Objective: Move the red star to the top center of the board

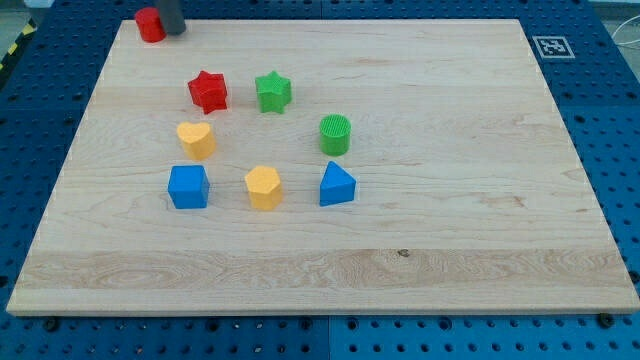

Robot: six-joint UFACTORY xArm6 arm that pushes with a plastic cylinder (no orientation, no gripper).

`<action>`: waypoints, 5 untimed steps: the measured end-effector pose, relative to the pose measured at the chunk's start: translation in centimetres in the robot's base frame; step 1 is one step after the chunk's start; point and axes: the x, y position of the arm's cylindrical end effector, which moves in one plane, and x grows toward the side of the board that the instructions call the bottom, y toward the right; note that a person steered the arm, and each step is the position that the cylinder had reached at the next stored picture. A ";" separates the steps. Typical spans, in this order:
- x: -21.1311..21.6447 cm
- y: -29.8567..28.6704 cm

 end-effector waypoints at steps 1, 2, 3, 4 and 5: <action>3.2 0.0; 8.5 -0.1; 12.8 0.3; 15.0 1.3; 15.2 3.9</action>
